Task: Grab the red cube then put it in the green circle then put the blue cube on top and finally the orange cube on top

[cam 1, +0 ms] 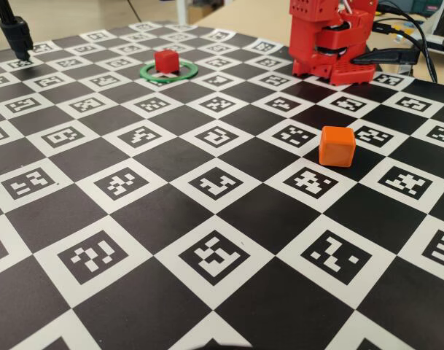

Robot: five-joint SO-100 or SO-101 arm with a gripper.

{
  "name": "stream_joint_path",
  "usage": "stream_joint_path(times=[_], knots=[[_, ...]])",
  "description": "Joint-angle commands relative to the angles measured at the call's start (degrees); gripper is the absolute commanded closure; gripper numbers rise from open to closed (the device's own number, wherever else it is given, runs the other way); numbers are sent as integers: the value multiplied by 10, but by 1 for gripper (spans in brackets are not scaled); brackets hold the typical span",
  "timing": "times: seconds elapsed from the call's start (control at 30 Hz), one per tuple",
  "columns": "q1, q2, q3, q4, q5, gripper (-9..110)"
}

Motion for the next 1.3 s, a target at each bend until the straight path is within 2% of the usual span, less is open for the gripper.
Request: stream_joint_path(times=[0.0,0.2,0.37,0.8,1.27], knots=[[80,64,-6,40,-82,98],[177,62,-13,62,-188,98],[209,60,-16,64,-245,98],[207,13,-5,56,-247,98],[210,-39,32,-20,-238,98]])
